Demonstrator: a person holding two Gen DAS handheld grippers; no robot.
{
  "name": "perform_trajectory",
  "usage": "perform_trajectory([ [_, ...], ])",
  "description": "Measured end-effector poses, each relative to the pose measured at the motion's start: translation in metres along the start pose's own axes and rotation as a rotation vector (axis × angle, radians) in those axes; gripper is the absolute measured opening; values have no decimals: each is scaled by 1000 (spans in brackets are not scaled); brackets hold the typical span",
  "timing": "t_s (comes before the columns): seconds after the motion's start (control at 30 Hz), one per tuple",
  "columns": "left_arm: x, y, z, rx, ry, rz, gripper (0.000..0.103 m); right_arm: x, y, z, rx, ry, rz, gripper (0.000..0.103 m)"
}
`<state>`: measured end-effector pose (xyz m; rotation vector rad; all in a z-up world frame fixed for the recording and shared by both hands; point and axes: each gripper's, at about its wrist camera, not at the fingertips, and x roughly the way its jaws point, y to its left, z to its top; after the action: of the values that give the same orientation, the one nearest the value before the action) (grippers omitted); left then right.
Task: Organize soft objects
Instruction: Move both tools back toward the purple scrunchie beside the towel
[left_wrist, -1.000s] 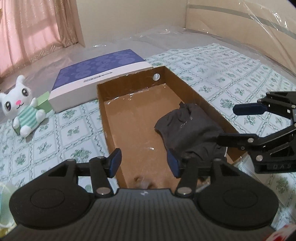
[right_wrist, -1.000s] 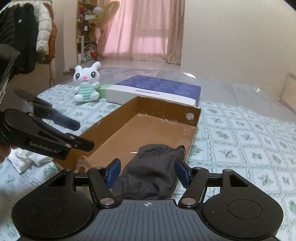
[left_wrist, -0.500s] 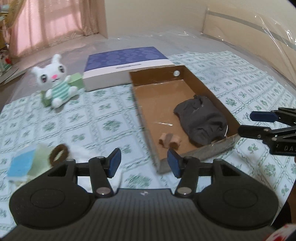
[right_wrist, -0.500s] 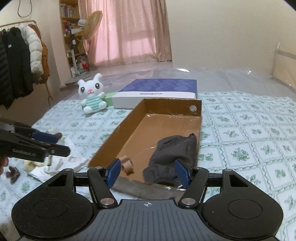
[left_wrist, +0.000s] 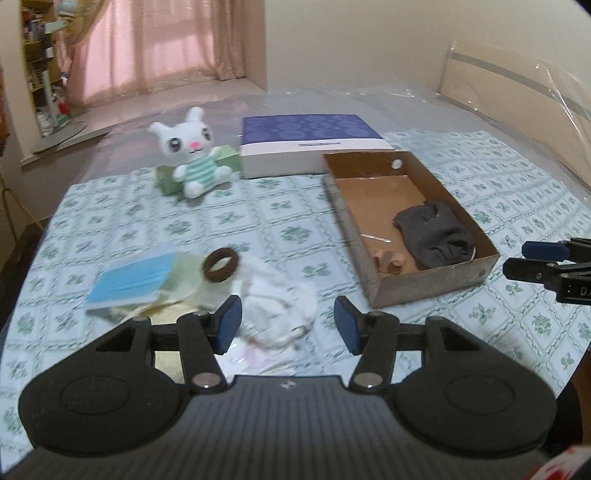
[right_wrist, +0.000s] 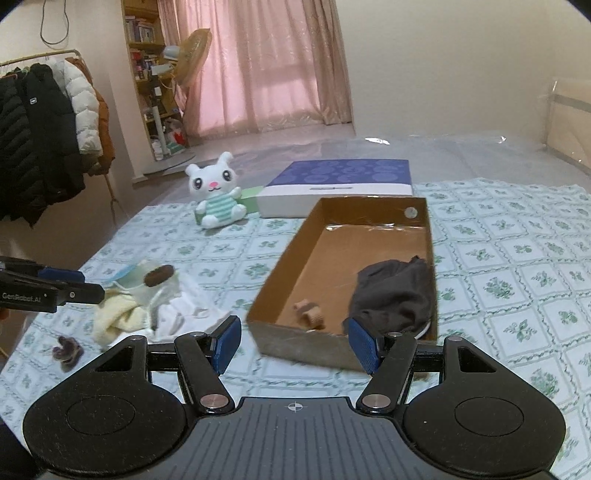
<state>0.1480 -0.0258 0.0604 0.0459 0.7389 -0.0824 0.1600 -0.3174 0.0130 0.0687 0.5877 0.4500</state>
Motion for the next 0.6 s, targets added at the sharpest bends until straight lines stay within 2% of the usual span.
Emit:
perform_trajectory([
  [0.6, -56, 76, -56, -145, 15, 147, 53, 8, 85, -22, -47, 72, 145, 64],
])
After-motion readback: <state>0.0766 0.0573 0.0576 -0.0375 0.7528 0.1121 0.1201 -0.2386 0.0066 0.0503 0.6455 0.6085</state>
